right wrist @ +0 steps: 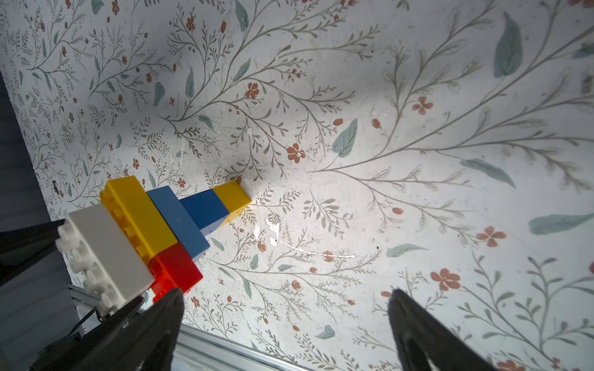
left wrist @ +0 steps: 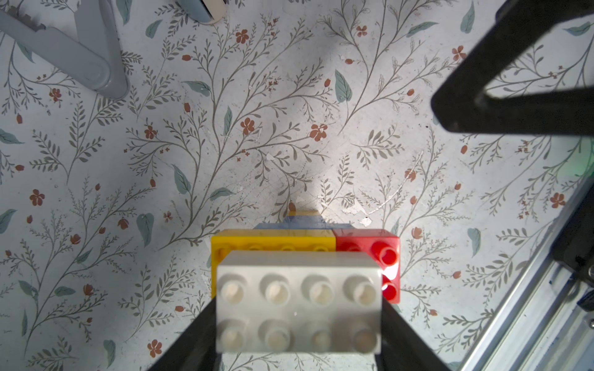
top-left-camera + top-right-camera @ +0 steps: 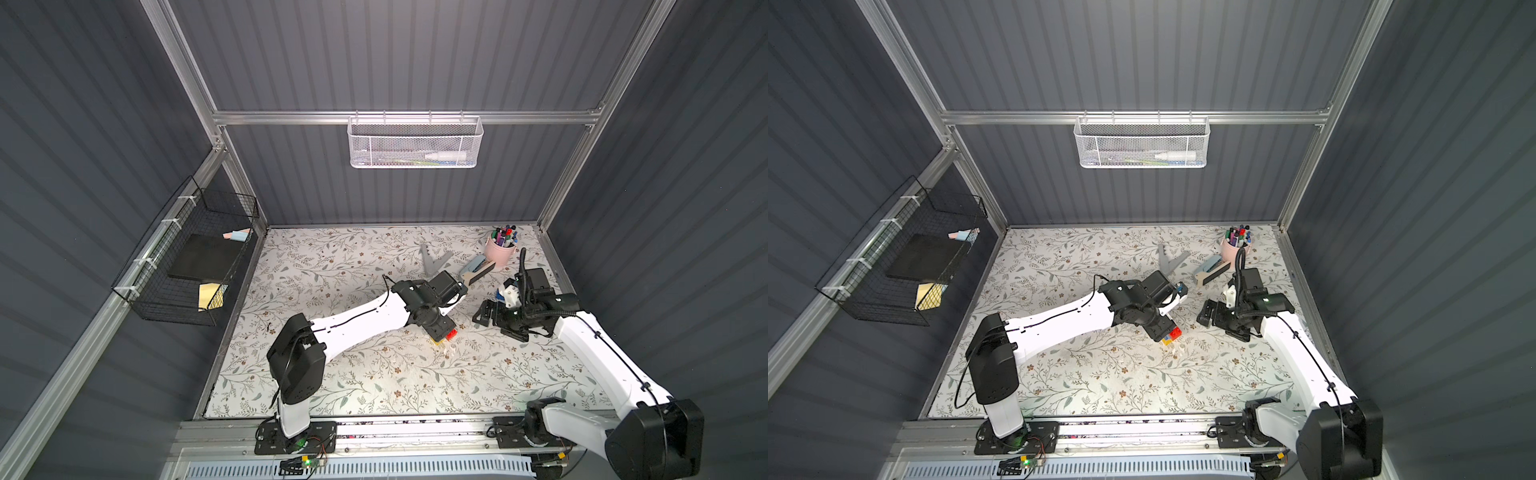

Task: Assemble a spoon with lego
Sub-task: Place the lego brick from the lego brick.

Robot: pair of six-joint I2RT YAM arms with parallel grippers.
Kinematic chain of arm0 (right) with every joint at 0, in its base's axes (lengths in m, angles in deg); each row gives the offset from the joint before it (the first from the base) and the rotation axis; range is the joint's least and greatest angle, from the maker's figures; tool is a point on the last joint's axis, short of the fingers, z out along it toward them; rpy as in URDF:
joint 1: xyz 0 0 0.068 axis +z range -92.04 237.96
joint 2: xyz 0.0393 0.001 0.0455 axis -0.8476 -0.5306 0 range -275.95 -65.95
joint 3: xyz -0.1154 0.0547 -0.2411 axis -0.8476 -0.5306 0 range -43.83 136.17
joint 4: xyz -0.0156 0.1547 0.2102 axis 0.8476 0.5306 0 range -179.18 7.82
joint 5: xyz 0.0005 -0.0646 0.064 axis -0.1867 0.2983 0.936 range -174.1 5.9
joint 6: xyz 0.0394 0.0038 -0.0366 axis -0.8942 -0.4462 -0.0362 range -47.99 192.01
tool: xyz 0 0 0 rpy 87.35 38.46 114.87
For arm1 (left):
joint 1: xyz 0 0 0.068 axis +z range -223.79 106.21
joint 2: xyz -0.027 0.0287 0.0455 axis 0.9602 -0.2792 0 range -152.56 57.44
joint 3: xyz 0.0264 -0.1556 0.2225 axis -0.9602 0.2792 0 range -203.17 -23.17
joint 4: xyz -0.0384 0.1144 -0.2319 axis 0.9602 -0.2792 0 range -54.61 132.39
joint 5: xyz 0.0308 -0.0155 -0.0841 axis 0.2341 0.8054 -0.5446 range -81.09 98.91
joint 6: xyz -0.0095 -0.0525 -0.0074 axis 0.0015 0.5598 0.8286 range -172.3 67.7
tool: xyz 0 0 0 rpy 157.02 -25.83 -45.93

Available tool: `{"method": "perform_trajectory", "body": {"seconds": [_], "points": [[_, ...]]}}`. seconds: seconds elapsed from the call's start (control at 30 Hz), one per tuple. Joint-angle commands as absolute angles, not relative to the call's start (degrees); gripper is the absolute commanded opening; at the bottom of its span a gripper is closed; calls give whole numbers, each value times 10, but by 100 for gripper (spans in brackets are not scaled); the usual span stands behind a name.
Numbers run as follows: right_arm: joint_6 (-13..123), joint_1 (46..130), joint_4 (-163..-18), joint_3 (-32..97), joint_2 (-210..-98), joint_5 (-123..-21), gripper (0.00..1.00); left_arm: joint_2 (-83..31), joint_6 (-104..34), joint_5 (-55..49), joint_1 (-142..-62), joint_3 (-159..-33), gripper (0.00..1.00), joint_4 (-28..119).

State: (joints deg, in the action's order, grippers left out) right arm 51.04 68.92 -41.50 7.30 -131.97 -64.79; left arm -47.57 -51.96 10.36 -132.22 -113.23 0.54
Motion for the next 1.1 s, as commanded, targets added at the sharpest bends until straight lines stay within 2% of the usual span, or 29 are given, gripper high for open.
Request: {"method": "perform_trajectory", "body": {"seconds": [0.0,0.5,1.07], "points": [[518,687,-415,67,-1312,-642,99,-489,-533,106,-1325,-1147,71,6],[519,687,-415,67,-1313,-638,99,-493,-529,109,-1325,-1132,72,1],[520,687,-414,68,-1313,-638,99,-478,-524,120,-1325,-1144,84,6]]}}
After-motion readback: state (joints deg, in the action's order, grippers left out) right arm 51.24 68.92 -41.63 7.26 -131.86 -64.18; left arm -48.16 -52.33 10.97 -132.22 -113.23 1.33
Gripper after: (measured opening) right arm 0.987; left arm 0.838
